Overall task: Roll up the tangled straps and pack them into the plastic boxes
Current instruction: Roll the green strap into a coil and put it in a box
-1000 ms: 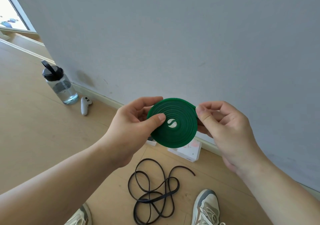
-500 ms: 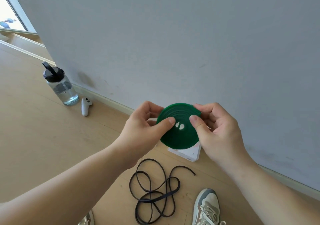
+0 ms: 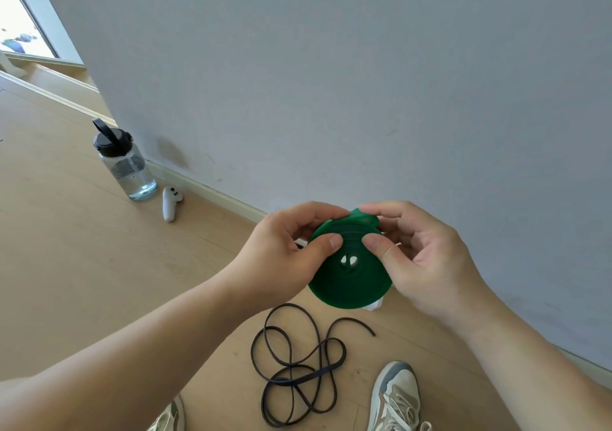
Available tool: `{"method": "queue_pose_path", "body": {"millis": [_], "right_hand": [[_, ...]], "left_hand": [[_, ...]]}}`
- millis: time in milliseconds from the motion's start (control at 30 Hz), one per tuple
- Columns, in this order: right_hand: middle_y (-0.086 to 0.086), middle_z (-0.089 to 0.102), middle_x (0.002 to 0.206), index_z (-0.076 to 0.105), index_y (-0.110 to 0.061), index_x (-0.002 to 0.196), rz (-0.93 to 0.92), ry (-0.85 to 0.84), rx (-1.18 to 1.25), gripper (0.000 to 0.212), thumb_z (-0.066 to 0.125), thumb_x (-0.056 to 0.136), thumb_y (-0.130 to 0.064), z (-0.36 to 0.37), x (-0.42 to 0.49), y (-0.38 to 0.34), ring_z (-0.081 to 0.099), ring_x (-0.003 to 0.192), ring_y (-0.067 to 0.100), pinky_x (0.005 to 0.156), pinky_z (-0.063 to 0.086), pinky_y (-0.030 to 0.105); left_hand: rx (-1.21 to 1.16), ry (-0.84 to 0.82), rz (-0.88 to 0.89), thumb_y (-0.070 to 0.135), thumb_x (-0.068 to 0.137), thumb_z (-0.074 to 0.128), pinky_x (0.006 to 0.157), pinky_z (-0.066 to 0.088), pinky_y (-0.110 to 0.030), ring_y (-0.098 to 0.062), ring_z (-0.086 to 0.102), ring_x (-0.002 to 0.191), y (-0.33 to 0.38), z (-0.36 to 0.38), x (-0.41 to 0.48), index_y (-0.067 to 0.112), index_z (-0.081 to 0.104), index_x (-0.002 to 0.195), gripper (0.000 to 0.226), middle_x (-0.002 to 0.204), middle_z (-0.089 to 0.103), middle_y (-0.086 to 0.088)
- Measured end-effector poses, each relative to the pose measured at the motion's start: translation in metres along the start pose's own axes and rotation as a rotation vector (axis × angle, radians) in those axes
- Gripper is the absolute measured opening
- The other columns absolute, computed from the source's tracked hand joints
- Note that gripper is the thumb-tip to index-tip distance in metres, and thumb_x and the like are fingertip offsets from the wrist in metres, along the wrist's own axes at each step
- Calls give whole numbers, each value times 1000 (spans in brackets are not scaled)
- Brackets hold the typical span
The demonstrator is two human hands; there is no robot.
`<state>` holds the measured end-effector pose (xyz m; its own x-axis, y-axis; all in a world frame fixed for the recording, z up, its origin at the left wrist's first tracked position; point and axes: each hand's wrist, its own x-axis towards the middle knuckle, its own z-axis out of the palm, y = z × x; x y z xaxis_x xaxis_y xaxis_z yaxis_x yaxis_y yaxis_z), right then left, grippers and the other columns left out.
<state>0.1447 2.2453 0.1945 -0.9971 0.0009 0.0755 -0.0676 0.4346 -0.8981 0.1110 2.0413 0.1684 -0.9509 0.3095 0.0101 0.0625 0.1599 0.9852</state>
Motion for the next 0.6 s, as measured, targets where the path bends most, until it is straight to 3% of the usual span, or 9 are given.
{"method": "queue_pose_path", "body": {"millis": [133,300,433,600], "right_hand": [[-6,79,93,75,-31,102,35,53,19,24,77,90,-10,-5,5,0,75,86,16,80,64,37],[-6,78,88,74,-31,96,129,-4,-107,16,74,93,-15,-16,15,18,74,82,18,78,63,34],[-8,76,88,72,-33,96,229,-21,-214,15,71,95,-18,-35,20,59,71,83,18,80,60,33],[-5,74,88,71,-33,94,376,33,-210,16,70,95,-17,-37,18,144,66,79,19,71,52,24]], "left_hand": [[-8,3,-5,12,96,71,90,59,-24,-7,71,101,2,5,3,30,74,117,28,102,78,13],[-5,-63,-122,17,97,70,92,60,-30,-8,73,100,-5,21,16,33,72,119,27,105,79,10],[202,-150,-223,24,101,61,87,60,-33,-7,70,97,-25,45,41,34,65,130,30,116,70,13],[376,-212,-402,23,102,58,89,46,-25,-15,60,113,-89,77,70,23,57,141,39,128,63,6]]}}
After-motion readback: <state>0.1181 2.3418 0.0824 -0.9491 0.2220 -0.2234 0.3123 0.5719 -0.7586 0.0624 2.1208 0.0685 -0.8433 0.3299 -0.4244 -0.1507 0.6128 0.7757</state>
